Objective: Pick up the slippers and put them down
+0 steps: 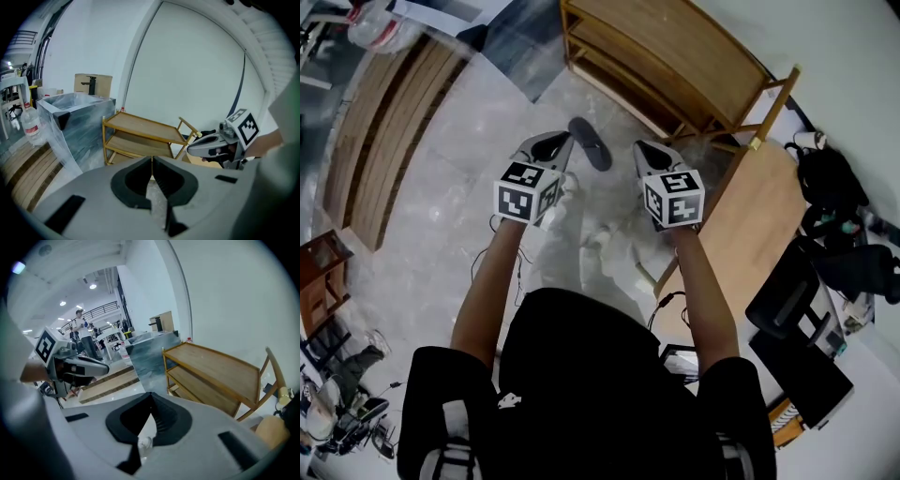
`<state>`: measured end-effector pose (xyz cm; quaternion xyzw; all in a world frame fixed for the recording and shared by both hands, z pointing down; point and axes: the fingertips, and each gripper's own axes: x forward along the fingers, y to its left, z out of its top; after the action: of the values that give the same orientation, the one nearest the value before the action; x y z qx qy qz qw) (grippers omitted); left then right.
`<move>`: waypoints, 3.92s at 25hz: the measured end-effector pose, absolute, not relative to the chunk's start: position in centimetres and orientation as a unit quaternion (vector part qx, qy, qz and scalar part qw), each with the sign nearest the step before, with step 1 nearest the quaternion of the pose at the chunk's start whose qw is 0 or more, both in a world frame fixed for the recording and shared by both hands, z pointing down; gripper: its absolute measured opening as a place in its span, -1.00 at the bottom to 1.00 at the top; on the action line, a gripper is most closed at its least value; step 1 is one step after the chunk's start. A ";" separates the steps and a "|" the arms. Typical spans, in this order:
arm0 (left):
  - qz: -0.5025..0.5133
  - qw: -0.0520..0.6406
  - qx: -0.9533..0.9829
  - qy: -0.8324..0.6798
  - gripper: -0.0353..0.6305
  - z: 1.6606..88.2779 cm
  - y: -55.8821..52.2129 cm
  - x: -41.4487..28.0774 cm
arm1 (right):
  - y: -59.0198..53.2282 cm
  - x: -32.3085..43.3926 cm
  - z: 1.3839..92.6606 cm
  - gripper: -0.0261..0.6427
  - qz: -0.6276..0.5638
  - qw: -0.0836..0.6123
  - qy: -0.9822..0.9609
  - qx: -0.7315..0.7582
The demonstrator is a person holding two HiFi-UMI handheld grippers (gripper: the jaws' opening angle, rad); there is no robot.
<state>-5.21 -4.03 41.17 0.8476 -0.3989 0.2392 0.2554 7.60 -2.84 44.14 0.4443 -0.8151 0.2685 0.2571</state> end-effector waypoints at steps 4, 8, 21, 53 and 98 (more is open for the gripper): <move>0.227 0.241 0.854 -0.401 -0.86 38.5 -1.3 -4.8 | -0.8 7.2 41.3 -0.92 0.249 0.244 -0.823 0.448; 0.218 0.220 0.863 -0.399 -0.86 35.2 1.3 -4.5 | 1.3 7.1 37.8 -0.92 0.230 0.226 -0.830 0.455; 0.150 0.147 0.881 -0.425 -0.86 24.3 7.6 -3.4 | 7.6 8.0 26.1 -0.92 0.147 0.164 -0.858 0.464; 0.087 0.039 0.907 -0.410 -0.86 10.3 11.7 -3.9 | 10.8 3.9 11.6 -0.92 0.038 0.078 -0.887 0.453; 0.061 0.033 0.929 -0.363 -0.86 8.4 10.1 -12.5 | 11.1 -6.3 7.7 -0.92 0.012 0.063 -0.862 0.503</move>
<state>-12.46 10.13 8.36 0.9291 -0.3634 0.0606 0.0327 -6.30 11.15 7.74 0.5035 -0.8616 0.0122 0.0628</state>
